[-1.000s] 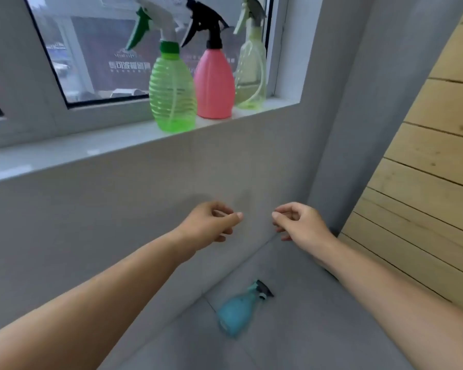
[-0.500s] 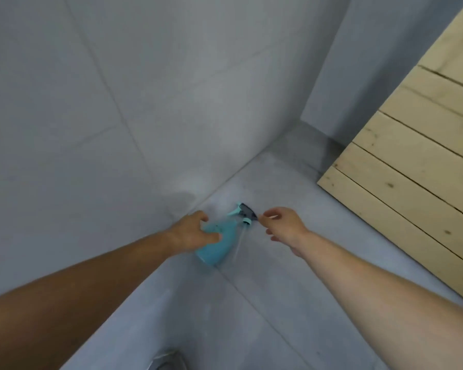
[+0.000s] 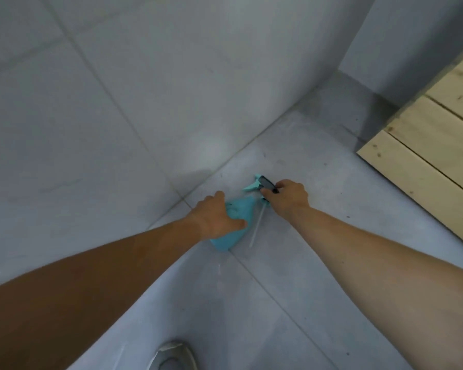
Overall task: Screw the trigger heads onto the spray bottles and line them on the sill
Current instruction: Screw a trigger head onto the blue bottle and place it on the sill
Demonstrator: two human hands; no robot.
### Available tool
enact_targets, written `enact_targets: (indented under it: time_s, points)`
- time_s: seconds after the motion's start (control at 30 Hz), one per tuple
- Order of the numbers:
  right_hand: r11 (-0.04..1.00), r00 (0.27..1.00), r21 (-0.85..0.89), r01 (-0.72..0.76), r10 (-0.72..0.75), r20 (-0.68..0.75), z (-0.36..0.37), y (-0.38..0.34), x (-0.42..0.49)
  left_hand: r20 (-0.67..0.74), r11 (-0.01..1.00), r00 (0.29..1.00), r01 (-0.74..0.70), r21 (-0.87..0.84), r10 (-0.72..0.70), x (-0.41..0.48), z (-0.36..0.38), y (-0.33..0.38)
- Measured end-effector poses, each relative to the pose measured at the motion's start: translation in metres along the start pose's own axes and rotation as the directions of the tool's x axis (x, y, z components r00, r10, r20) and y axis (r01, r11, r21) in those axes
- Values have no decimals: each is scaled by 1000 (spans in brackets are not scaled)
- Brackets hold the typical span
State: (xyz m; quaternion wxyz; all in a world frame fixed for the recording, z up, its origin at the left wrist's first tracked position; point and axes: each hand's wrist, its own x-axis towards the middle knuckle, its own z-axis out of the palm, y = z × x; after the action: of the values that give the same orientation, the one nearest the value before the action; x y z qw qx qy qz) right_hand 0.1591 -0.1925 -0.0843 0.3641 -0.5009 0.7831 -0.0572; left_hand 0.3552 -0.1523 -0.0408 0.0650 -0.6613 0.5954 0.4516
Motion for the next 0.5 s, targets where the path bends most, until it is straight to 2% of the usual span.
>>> enact_targets:
  time_s: [0.27, 0.37, 0.5]
  points:
    - [995, 999, 88, -36, 38, -16, 9, -2, 0, -18, 990, 998, 56, -127, -59, -14, 6, -11]
    - [984, 998, 170, -56, 60, -18, 7, 2, -4, 6, 976, 996, 87, -200, -88, -21, 8, -14]
    - [943, 996, 323, -79, 87, -9, 5, 11, -10, 19, 975, 996, 86, -206, -84, -26, 8, -13]
